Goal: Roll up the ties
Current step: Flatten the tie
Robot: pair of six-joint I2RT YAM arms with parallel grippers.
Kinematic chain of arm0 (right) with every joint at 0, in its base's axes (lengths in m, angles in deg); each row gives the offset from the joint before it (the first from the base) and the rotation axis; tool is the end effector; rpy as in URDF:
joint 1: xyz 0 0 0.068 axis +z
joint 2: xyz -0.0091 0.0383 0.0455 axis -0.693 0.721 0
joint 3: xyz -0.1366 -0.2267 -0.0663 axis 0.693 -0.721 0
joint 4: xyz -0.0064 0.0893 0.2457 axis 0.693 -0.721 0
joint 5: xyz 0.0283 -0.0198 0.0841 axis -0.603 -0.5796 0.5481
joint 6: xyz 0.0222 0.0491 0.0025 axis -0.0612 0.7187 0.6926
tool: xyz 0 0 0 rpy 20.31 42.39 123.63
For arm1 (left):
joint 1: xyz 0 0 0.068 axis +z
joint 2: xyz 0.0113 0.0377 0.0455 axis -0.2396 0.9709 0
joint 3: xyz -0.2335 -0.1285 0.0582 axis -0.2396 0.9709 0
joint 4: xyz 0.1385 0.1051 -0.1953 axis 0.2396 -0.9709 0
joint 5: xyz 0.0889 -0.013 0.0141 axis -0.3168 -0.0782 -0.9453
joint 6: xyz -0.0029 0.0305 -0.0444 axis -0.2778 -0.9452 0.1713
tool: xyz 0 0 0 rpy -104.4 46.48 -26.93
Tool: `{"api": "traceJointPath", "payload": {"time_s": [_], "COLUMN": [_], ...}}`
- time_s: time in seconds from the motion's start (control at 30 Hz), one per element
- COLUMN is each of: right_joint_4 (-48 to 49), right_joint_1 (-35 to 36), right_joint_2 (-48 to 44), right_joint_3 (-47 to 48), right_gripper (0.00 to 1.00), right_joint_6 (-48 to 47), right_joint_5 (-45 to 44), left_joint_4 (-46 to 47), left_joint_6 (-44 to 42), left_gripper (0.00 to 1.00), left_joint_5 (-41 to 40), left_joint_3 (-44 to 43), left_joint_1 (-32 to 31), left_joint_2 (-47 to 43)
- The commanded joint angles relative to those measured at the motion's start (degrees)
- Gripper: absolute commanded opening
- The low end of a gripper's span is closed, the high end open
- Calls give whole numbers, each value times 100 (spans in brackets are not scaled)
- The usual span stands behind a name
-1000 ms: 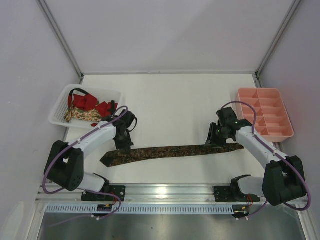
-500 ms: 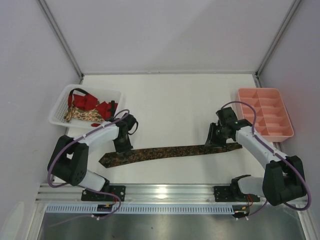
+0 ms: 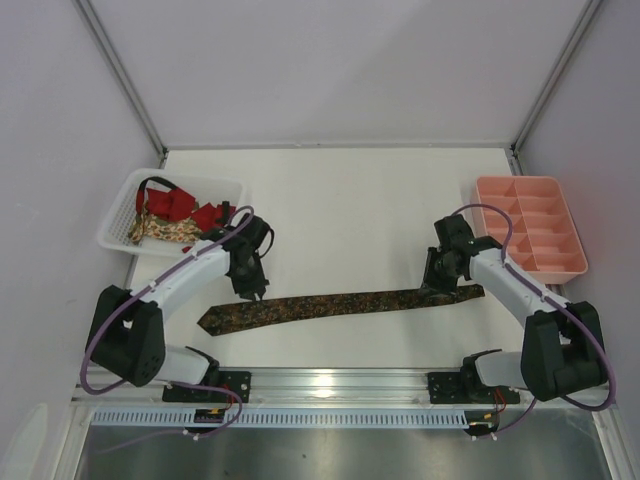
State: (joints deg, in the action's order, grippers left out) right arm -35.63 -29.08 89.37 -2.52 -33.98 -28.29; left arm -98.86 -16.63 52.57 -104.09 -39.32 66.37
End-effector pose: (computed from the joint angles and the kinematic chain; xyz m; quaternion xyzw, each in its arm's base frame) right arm 0.2221 0.0624 0.1996 0.0996 0.9797 0.1066 0.1378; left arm 0.2133 -0.0976 0.2080 -0.1504 0.9836 -0.0061 0.0989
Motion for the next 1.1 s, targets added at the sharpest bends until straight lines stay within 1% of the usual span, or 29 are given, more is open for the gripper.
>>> {"api": "traceJointPath", "payload": {"time_s": [0.0,0.03,0.13,0.2,0.33,0.5,0.57,0.67,0.8,0.87,1.0,1.07], "right_joint_4": [182,244,359,376,526,719,728,816,886,895,808,641], "right_joint_1": [-46,-46,-37,-55,-55,-55,-55,-63,-55,-55,-55,-11], "right_joint_2": [120,76,32,119,444,559,612,629,656,717,840,736], "right_joint_3": [-150,-211,-326,-300,-335,-423,-449,-554,-625,-616,-502,-353], "right_gripper": [27,26,28,29,30,29,28,25,17,15,1,1], "right_joint_6": [154,180,207,216,251,286,277,294,330,339,365,365], "right_joint_5": [-211,-194,-377,-431,-510,-580,-835,-923,-950,-949,-984,-1020], "left_joint_4": [355,462,656,822,972,1087,1122,1113,1148,1148,1184,1192], "left_joint_6": [-402,-429,-517,-517,-543,-552,-570,-605,-605,-622,-622,-657], "left_gripper": [15,13,8,6,6,5,3,3,2,1,1,1], "left_joint_5": [522,828,901,954,998,1007,980,840,717,717,717,708], "left_joint_3": [-84,-23,118,171,373,400,426,470,488,487,505,496], "left_joint_1": [-39,-39,-30,-30,-30,-12,-12,-12,5,5,5,14], "left_joint_2": [271,393,657,755,913,1141,1194,1203,1212,1291,1317,1317]}}
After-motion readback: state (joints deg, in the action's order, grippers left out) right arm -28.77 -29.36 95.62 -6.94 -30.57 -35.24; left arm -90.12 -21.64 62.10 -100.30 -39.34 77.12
